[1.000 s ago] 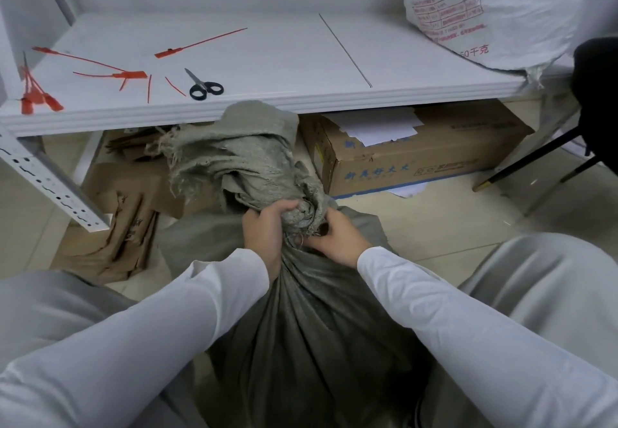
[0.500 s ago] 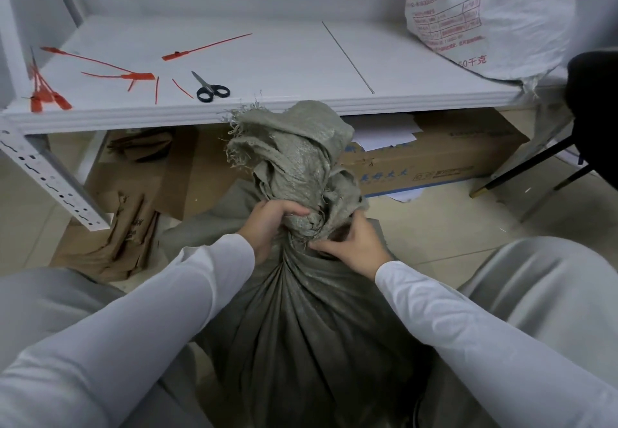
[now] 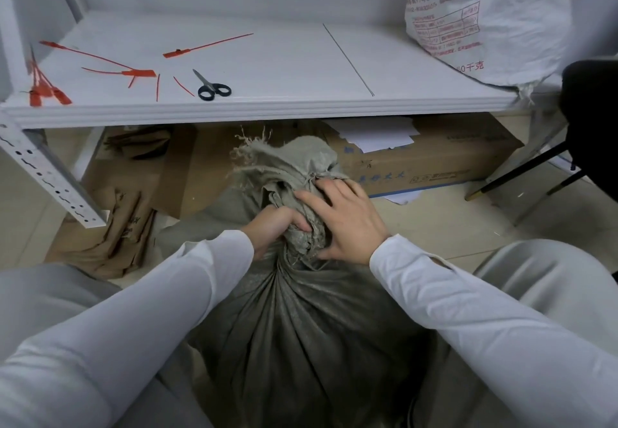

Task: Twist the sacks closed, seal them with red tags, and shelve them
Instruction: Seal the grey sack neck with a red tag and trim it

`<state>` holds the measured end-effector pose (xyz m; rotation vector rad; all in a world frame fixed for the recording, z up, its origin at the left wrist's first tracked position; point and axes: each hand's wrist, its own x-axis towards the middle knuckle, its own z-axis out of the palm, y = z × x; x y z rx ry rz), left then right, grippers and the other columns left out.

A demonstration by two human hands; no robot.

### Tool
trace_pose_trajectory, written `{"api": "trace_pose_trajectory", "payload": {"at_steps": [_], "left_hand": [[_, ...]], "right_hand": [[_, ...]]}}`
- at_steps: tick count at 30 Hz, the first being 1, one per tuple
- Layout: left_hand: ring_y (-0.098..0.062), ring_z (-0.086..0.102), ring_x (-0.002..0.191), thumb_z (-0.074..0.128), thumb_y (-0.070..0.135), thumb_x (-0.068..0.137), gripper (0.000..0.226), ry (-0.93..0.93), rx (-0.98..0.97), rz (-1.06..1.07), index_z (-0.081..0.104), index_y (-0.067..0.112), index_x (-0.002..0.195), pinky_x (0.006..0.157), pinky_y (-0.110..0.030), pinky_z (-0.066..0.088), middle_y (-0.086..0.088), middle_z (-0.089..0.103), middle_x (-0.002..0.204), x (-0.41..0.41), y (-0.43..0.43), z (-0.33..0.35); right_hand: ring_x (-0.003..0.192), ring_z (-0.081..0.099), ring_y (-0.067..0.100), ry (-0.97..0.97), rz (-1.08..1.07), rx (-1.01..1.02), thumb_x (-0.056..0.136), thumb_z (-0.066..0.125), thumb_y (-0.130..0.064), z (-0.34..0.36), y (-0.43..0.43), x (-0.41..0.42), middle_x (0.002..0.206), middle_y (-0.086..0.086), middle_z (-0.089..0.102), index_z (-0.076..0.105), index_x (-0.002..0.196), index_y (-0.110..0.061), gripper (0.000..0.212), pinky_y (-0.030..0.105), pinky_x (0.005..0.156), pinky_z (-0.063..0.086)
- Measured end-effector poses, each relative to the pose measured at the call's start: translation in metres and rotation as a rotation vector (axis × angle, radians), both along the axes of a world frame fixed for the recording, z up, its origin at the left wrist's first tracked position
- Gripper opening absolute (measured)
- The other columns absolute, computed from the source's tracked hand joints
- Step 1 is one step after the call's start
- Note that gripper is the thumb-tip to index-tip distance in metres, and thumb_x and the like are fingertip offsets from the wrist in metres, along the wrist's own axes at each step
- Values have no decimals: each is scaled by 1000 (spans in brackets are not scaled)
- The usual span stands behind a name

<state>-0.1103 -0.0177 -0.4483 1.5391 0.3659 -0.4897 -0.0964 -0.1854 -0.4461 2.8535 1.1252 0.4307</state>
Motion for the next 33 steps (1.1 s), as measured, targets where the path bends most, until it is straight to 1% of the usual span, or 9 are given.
{"api": "trace_pose_trajectory", "payload": {"at_steps": [4,9,15,18,22,25,28,30,33], "left_hand": [[-25,66,95,65,-2,69,41,-1,47,-61,67,5,109,80,-33,54,-10,72,103,-2,-6,-4],[-17,64,91,60,-2,78,32,-53,81,-159,68,7,108,69,-24,47,-7,70,103,-5,-14,-4],[-19,67,89,63,4,82,19,-61,107,-193,69,7,100,77,-28,51,-9,72,98,-2,-14,-8],[-24,56,76,64,6,79,8,-90,177,-184,59,7,86,69,-28,46,-14,59,81,3,-12,-12],[-20,39,61,58,3,72,13,-90,274,-206,47,9,72,54,-26,34,-8,35,66,5,-9,-15],[-19,40,61,58,-2,71,19,-15,404,-221,45,9,62,56,-25,33,-5,42,63,2,-5,-23],[-25,55,79,64,4,70,16,125,521,-362,55,8,83,70,-32,50,-9,59,90,1,5,-37],[-29,62,95,73,17,72,41,235,572,-472,55,13,109,79,-43,57,-11,61,112,0,11,-48],[-25,58,108,84,35,62,85,203,584,-546,43,16,135,77,-38,59,-6,53,131,-2,13,-56]], "right_hand": [[120,47,36,-77,16,-43,40,82,-64,-3,1,-2,126,18,52,58,116,-11,96,45,105,36],[112,52,31,-25,-8,-125,47,75,-65,-11,4,-2,115,13,58,58,109,-5,88,45,113,30],[100,60,30,193,-169,-85,65,72,-61,-21,0,-5,105,8,65,47,110,-15,69,37,85,42],[95,63,32,302,-285,0,70,69,-64,-26,-2,-4,103,8,67,47,110,-18,65,35,71,44],[101,64,30,527,-473,209,66,72,-69,-41,-13,-2,109,4,69,55,123,-24,75,36,84,50],[106,63,27,656,-564,355,62,74,-69,-51,-17,-3,114,-1,70,56,125,-31,76,37,91,50],[106,63,20,798,-620,526,63,80,-61,-56,-21,-5,113,-6,70,61,122,-30,70,30,92,49],[107,64,16,862,-644,673,62,83,-57,-59,-22,-5,113,-8,71,63,122,-28,69,30,95,49],[105,65,12,877,-671,939,58,87,-49,-65,-20,-9,108,-12,72,66,116,-28,66,35,99,49]]}}
